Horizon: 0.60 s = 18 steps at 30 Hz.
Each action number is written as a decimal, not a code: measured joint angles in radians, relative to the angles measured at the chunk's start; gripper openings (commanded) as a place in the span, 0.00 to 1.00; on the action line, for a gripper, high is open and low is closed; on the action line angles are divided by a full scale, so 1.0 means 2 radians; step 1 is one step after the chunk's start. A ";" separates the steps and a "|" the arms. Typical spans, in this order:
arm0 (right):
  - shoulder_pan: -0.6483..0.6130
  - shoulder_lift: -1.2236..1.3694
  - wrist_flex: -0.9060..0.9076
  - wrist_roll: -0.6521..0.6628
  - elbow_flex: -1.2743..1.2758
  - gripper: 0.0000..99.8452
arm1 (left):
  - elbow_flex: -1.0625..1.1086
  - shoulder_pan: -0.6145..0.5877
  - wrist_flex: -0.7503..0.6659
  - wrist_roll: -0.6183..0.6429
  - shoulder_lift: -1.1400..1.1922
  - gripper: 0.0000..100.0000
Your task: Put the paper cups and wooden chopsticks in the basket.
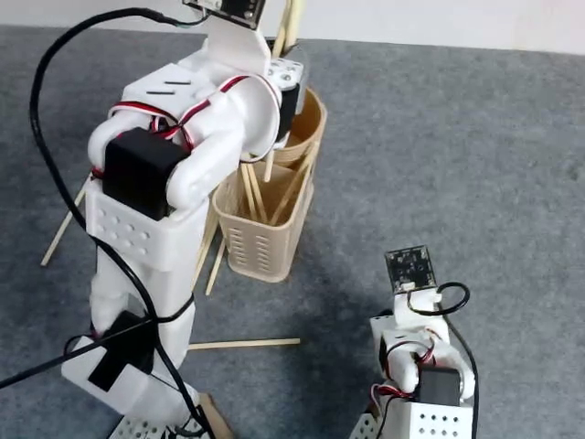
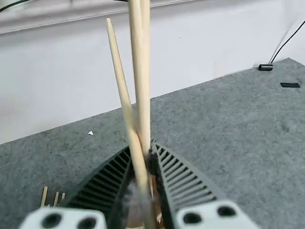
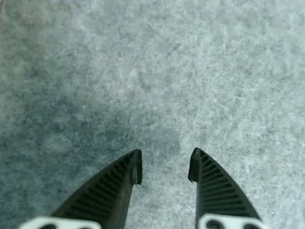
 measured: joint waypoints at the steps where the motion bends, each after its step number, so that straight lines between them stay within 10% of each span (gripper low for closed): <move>1: 0.000 0.000 0.000 0.000 0.000 0.17 | 0.000 0.000 0.000 0.002 0.000 0.03; 18: 0.000 0.000 0.000 0.000 0.000 0.17 | 0.000 0.000 0.000 0.003 -0.002 0.11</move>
